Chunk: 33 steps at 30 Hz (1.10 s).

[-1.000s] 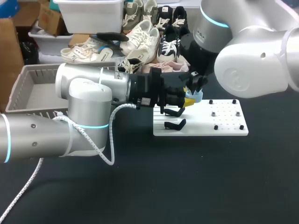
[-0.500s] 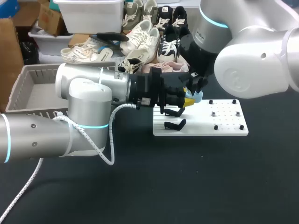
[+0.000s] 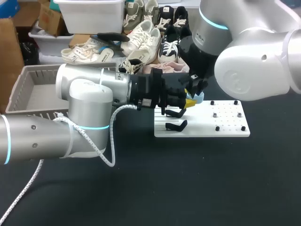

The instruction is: Pick up each earbud case from the left stands, insert the matching earbuds, close the lid, and place the case in the box.

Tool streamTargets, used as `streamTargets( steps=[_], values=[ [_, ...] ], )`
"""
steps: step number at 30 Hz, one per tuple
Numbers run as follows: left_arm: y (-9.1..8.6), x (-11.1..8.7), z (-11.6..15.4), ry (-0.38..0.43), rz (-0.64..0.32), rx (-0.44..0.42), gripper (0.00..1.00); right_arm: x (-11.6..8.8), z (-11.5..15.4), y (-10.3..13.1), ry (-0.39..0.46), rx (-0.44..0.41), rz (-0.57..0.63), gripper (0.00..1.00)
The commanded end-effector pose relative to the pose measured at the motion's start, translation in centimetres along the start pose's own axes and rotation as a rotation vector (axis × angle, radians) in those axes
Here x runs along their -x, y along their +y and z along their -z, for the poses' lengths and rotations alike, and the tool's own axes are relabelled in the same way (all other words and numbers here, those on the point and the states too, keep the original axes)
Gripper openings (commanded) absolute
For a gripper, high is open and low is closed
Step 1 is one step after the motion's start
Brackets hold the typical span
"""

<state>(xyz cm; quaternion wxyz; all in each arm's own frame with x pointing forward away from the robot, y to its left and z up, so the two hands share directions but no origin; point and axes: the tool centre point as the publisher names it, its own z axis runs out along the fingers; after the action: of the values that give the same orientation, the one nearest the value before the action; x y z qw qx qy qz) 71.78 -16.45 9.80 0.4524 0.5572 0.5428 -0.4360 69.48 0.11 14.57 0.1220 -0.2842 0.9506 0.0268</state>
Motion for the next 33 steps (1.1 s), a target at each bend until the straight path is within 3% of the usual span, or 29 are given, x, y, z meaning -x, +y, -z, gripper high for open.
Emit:
streamTargets(
  steps=[1, 33],
  values=[
    [-0.15, 0.03, -0.01, -0.001, -0.001, 0.005, 0.00, -0.03, 0.00, 0.06, -0.001, -0.002, -0.001, 0.00],
    [-0.15, 0.03, -0.01, -0.001, -0.001, 0.005, 0.00, 0.18, -0.94, -0.48, 0.030, -0.005, -0.003, 0.00]
  ],
)
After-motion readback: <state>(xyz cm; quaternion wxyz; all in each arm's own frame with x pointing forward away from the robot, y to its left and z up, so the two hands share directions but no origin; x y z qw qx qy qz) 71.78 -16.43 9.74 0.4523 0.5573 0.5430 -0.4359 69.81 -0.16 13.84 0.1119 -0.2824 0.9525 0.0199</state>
